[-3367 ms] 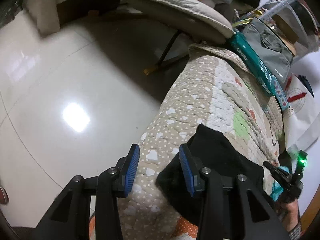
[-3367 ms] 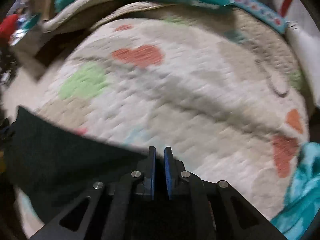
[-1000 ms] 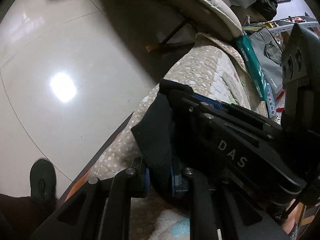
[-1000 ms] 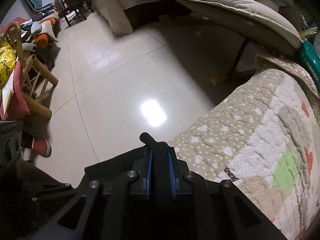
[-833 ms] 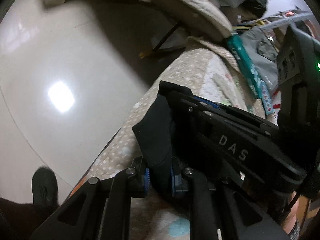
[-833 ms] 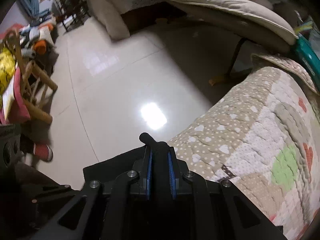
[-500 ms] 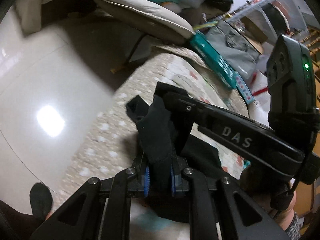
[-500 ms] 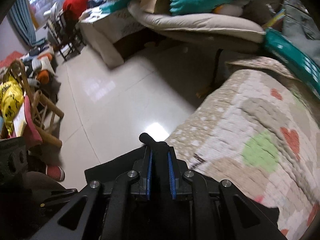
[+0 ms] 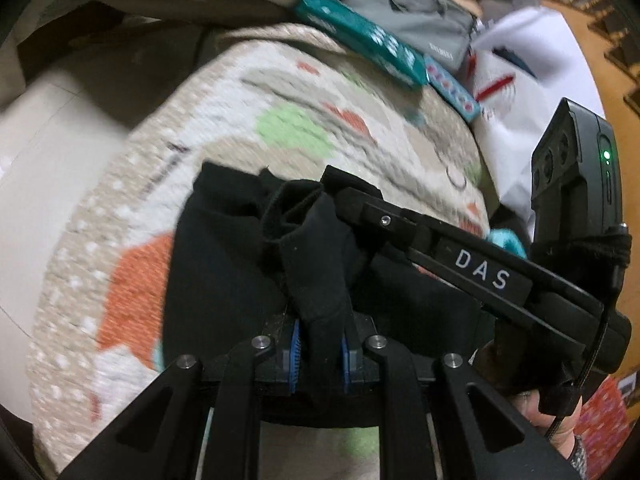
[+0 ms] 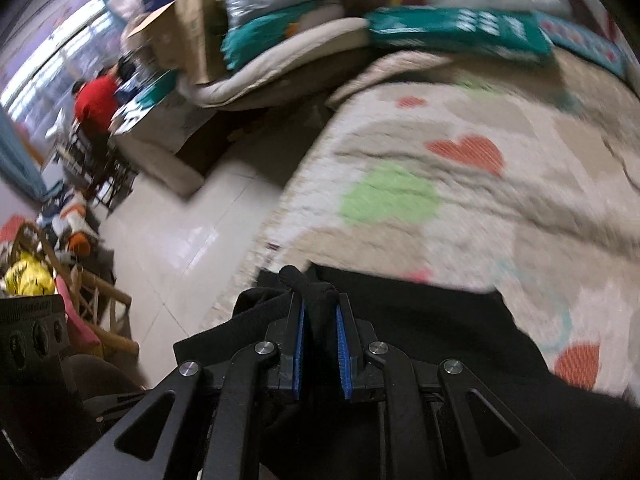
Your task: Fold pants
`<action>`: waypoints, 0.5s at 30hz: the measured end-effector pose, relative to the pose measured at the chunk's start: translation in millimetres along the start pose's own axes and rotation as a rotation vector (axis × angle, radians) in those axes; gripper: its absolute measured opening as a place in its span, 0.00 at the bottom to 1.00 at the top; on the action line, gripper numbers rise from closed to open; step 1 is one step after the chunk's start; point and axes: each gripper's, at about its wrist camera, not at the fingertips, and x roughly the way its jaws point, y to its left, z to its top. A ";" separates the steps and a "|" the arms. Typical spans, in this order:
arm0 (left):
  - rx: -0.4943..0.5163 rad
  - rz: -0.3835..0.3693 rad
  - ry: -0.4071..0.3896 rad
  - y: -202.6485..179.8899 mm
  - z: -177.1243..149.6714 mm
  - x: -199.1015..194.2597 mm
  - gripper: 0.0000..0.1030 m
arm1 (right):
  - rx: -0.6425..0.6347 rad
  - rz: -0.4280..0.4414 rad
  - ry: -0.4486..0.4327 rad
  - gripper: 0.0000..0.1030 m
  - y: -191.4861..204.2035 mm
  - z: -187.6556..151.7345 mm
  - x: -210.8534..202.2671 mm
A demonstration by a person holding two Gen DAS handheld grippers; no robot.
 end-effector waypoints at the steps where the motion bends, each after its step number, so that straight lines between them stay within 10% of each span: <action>1: 0.020 0.009 0.013 -6.9 -6.1 7.4 0.14 | 0.018 0.000 -0.001 0.15 -7.9 -4.8 -1.2; 9: 0.140 0.018 0.072 -38.6 -38.3 25.0 0.25 | 0.162 -0.054 -0.008 0.21 -67.1 -49.5 -12.0; 15: 0.127 -0.152 0.146 -28.2 -49.4 -15.0 0.43 | 0.285 -0.196 -0.105 0.43 -100.9 -57.6 -48.9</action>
